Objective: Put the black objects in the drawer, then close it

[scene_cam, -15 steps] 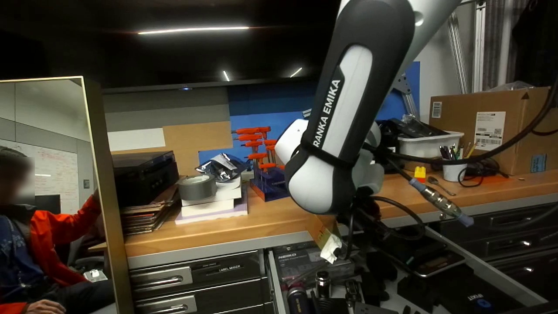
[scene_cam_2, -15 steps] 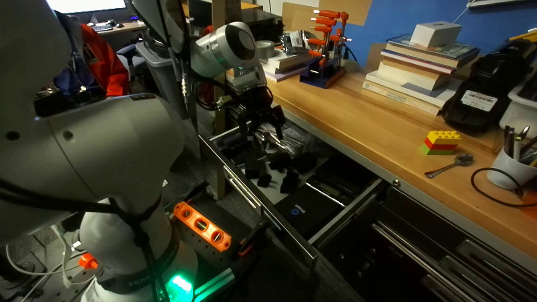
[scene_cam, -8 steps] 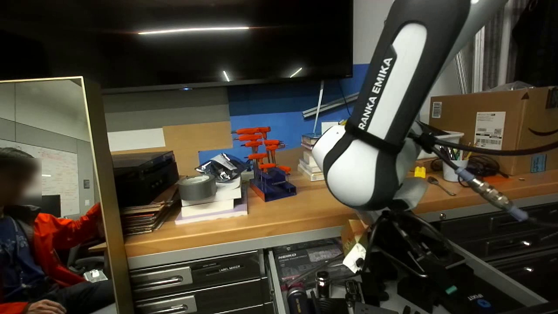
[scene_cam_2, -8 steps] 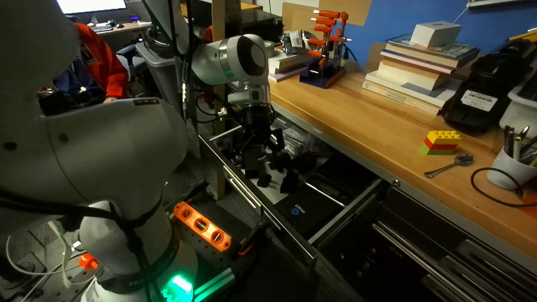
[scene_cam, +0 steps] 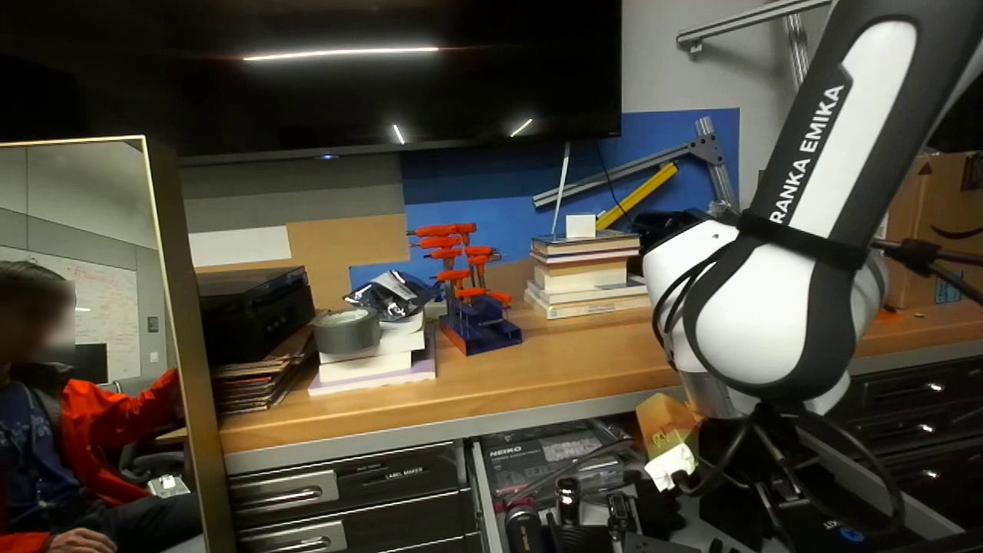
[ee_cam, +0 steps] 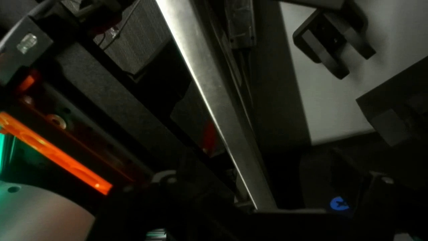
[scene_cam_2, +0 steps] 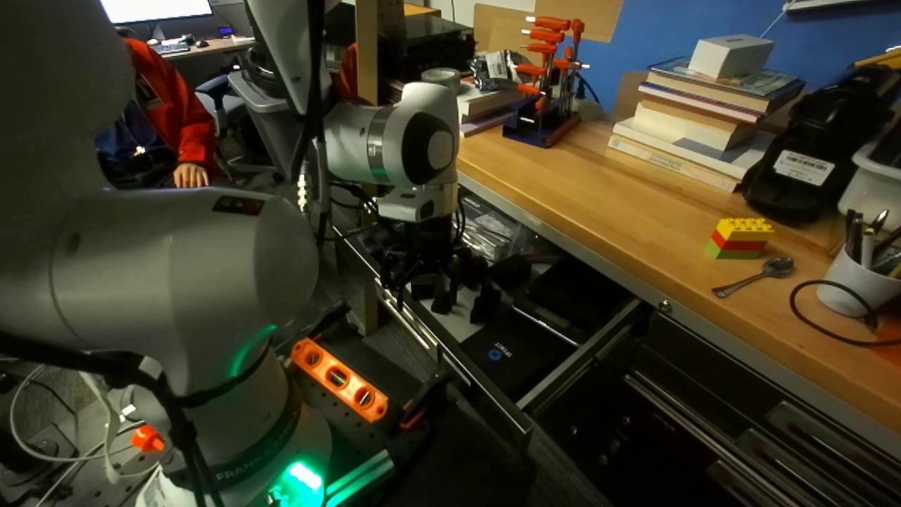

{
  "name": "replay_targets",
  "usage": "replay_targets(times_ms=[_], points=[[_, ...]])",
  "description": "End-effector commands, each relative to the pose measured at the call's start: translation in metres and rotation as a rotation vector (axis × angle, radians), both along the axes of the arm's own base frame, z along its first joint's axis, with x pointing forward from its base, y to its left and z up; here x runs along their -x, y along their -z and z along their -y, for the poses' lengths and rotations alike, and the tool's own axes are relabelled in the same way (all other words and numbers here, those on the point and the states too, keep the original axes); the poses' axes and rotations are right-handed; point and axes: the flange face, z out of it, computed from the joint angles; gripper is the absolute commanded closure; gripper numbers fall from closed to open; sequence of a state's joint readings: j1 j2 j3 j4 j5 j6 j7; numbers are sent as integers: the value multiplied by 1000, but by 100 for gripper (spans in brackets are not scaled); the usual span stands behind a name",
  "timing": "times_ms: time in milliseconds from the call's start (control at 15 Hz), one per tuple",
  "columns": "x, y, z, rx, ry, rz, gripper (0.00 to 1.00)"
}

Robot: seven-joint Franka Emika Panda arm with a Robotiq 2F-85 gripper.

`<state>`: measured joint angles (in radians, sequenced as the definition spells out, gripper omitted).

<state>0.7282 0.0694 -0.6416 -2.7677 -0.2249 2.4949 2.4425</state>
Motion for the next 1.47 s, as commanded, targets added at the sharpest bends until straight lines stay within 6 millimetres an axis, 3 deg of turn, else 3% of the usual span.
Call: replay_targets(times_ms=[0, 400, 733, 1133, 1400], points=[[-14, 2, 3, -86, -26, 83, 0], [-15, 17, 3, -167, -88, 85, 0], [-21, 4, -1, -161, -127, 35, 0], [-49, -13, -9, -133, -137, -130, 0], [-46, -9, -10, -187, -100, -211, 0]])
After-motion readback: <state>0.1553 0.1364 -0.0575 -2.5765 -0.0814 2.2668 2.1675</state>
